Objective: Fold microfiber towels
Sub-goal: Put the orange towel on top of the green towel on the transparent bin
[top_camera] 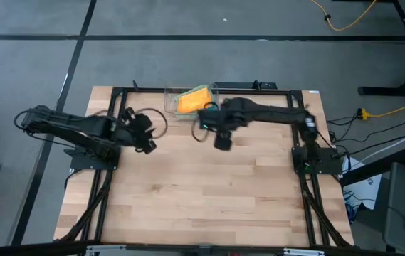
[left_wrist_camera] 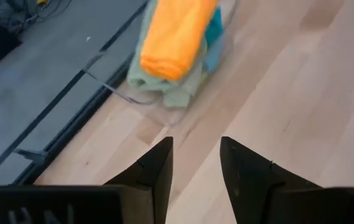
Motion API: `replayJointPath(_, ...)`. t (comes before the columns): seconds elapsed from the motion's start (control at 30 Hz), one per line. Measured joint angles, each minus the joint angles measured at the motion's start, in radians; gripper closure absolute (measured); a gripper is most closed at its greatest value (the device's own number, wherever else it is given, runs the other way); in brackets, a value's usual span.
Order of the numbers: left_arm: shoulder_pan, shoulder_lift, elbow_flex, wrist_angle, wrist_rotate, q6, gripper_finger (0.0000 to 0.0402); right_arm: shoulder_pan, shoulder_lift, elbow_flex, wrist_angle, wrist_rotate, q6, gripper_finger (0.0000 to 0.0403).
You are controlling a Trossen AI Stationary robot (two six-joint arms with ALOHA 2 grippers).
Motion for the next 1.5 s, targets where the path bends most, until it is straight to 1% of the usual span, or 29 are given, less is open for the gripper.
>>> replayJointPath(0.07, 0.001, -0.054, 0.0, 0.003, -0.002, 0.007, 0.0277, 0.033, -0.094, -0.107, 0.042, 0.044, 0.009, 0.021)
replayJointPath(0.1, 0.0, -0.083, 0.0, 0.004, -0.001, 0.013, 0.0277, 0.045, -0.146, -0.17, 0.091, 0.079, 0.012, 0.021)
replayJointPath(0.17, 0.0, -0.142, 0.0, 0.039, -0.016, 0.05, 0.0277, 0.054, -0.262, -0.305, 0.217, 0.142, 0.015, 0.021)
replayJointPath(0.2, 0.002, -0.172, -0.001, 0.079, -0.037, 0.078, 0.0277, 0.053, -0.321, -0.376, 0.29, 0.155, 0.012, 0.021)
replayJointPath(0.27, 0.016, -0.212, -0.019, 0.237, -0.073, 0.143, 0.0277, 0.038, -0.422, -0.503, 0.417, 0.147, -0.004, 0.021)
replayJointPath(0.33, 0.051, -0.22, -0.049, 0.451, -0.075, 0.242, 0.0277, 0.018, -0.517, -0.612, 0.465, 0.098, 0.03, 0.021)
replayJointPath(0.37, 0.076, -0.215, -0.063, 0.549, -0.051, 0.3, 0.0277, 0.01, -0.567, -0.657, 0.484, 0.077, 0.07, 0.021)
replayJointPath(0.4, 0.108, -0.203, -0.074, 0.63, 0.001, 0.35, 0.0277, 0.003, -0.618, -0.699, 0.498, 0.058, 0.115, 0.021)
replayJointPath(0.47, 0.187, -0.144, -0.086, 0.767, 0.151, 0.439, 0.0277, 0.002, -0.715, -0.774, 0.507, 0.052, 0.2, 0.021)
replayJointPath(0.53, 0.285, -0.062, -0.086, 0.848, 0.269, 0.478, 0.0277, 0.009, -0.802, -0.84, 0.517, 0.052, 0.264, 0.021)
replayJointPath(0.67, 0.486, 0.179, -0.076, 0.99, 0.409, 0.442, 0.0277, 0.028, -0.962, -0.942, 0.593, 0.053, 0.313, 0.021)
replayJointPath(0.7, 0.538, 0.237, -0.063, 1.019, 0.456, 0.428, 0.0277, 0.031, -0.996, -0.967, 0.625, 0.053, 0.311, 0.021)
replayJointPath(0.77, 0.629, 0.354, -0.027, 1.081, 0.585, 0.398, 0.0277, 0.039, -1.049, -1.013, 0.681, 0.053, 0.309, 0.021)
replayJointPath(0.83, 0.694, 0.473, 0.011, 1.157, 0.699, 0.389, 0.0277, 0.041, -1.095, -1.051, 0.734, 0.052, 0.292, 0.021)
replayJointPath(0.87, 0.714, 0.528, 0.033, 1.188, 0.733, 0.392, 0.0277, 0.041, -1.112, -1.066, 0.75, 0.052, 0.283, 0.021)
replayJointPath(0.93, 0.731, 0.634, 0.096, 1.264, 0.753, 0.405, 0.0277, 0.041, -1.133, -1.088, 0.76, 0.052, 0.275, 0.021)
replayJointPath(1.0, 0.735, 0.727, 0.169, 1.289, 0.771, 0.427, 0.0277, 0.041, -1.143, -1.106, 0.759, 0.052, 0.273, 0.021)
replayJointPath(1.1, 0.715, 0.856, 0.265, 1.234, 0.808, 0.463, 0.0277, 0.041, -1.151, -1.128, 0.758, 0.033, 0.28, 0.021)
replayJointPath(1.17, 0.703, 0.925, 0.317, 1.154, 0.795, 0.483, 0.0277, 0.041, -1.149, -1.14, 0.752, -0.002, 0.28, 0.021)
replayJointPath(1.2, 0.7, 0.956, 0.34, 1.125, 0.771, 0.487, 0.0277, 0.041, -1.148, -1.146, 0.753, -0.02, 0.28, 0.021)
replayJointPath(1.27, 0.708, 1.007, 0.365, 1.077, 0.731, 0.485, 0.0277, 0.041, -1.149, -1.157, 0.755, -0.05, 0.28, 0.021)
replayJointPath(1.3, 0.716, 1.03, 0.371, 1.065, 0.73, 0.476, 0.0277, 0.041, -1.149, -1.162, 0.756, -0.063, 0.28, 0.021)
replayJointPath(1.43, 0.741, 1.068, 0.38, 1.067, 0.76, 0.443, 0.0277, 0.041, -1.149, -1.179, 0.753, -0.07, 0.281, 0.021)
replayJointPath(1.5, 0.75, 1.071, 0.38, 1.038, 0.777, 0.424, 0.0277, 0.041, -1.149, -1.18, 0.744, -0.078, 0.28, 0.021)
